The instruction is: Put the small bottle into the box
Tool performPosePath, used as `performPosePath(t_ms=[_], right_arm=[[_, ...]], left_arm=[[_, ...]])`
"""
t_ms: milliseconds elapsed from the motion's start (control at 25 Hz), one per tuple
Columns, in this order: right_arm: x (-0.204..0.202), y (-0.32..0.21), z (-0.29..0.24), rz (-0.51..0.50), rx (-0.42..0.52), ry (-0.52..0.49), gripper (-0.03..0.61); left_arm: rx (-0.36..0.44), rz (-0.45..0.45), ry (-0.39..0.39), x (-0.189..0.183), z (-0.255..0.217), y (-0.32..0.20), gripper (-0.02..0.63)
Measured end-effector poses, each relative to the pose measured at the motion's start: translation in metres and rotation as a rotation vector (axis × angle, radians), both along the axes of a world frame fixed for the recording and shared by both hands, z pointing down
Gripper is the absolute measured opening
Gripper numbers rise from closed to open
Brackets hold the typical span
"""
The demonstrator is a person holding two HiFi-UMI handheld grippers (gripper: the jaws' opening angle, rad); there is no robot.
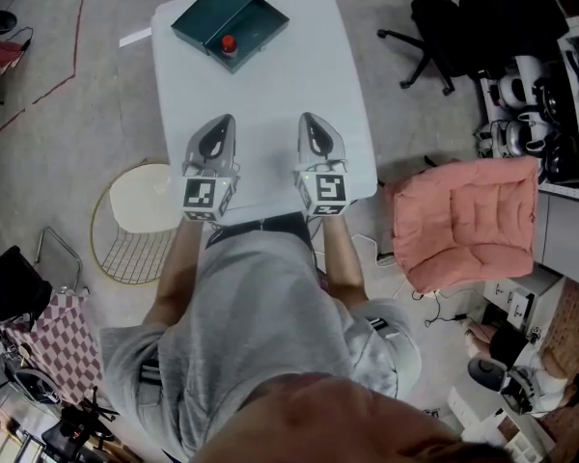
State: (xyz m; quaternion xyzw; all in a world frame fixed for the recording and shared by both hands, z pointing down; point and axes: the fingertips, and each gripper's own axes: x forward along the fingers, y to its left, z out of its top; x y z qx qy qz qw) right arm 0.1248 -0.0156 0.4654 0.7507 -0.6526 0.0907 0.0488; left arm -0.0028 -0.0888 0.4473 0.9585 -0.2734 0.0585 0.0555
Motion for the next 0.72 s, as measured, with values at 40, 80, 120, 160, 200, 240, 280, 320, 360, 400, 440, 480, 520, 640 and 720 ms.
performPosePath(t_ms=[40, 80, 120, 160, 200, 240, 280, 320, 360, 400, 440, 480, 520, 640, 720], right_arm=[[0.0006, 0.0, -0.0001, -0.003, 0.001, -0.001, 0.003], [0.001, 0.0004, 0.0002, -0.005, 0.0, -0.002, 0.003], [0.0011, 0.0008, 0.0005, -0.006, -0.002, -0.003, 0.003], [0.0011, 0.0007, 0.0001, -0.008, -0.002, -0.004, 0.003], [0.0014, 0.0002, -0.0007, -0.009, 0.0, -0.004, 0.003], [0.0018, -0.0003, -0.0012, -0.011, 0.001, -0.003, 0.003], [0.0024, -0.0006, -0.0012, -0.013, 0.0, -0.002, 0.003], [0.003, -0.0006, -0.0009, -0.015, -0.001, -0.002, 0.003], [0.0036, -0.0004, -0.0003, -0.017, -0.002, -0.003, 0.003], [0.0039, -0.0001, 0.0003, -0.02, -0.003, -0.004, 0.003], [0.0042, 0.0, 0.0006, -0.022, -0.003, -0.004, 0.003], [0.0042, -0.0003, -0.0002, -0.023, -0.001, -0.004, 0.003], [0.004, -0.0011, -0.0022, -0.025, 0.004, -0.004, 0.003], [0.0048, -0.0036, -0.0076, -0.028, 0.012, -0.002, 0.003], [0.0065, -0.0036, -0.0071, -0.028, 0.013, -0.002, 0.003]], left_arm=[[0.0, -0.002, -0.002, 0.0007, 0.0001, 0.0005, 0.011], [0.001, -0.004, -0.003, 0.0011, -0.0002, 0.0011, 0.011], [0.001, -0.005, -0.003, 0.0014, -0.0006, 0.0016, 0.011], [0.002, -0.005, -0.004, 0.0017, -0.001, 0.0019, 0.011], [0.002, -0.006, -0.004, 0.0021, -0.0013, 0.0019, 0.011], [0.003, -0.006, -0.003, 0.0028, -0.0016, 0.0017, 0.011], [0.003, -0.007, -0.003, 0.0035, -0.0016, 0.0017, 0.011], [0.004, -0.008, -0.003, 0.0042, -0.0013, 0.0019, 0.011], [0.003, -0.009, -0.003, 0.0048, -0.0007, 0.0023, 0.011], [0.002, -0.011, -0.003, 0.0053, -0.0004, 0.0028, 0.011], [0.002, -0.011, -0.004, 0.0057, -0.0004, 0.0033, 0.011], [0.002, -0.012, -0.005, 0.0058, -0.0008, 0.0036, 0.011], [0.003, -0.013, -0.006, 0.0056, -0.0013, 0.0037, 0.011], [0.006, -0.016, -0.007, 0.0062, -0.0037, 0.0028, 0.011], [0.006, -0.018, -0.008, 0.0072, -0.0039, 0.0028, 0.011]])
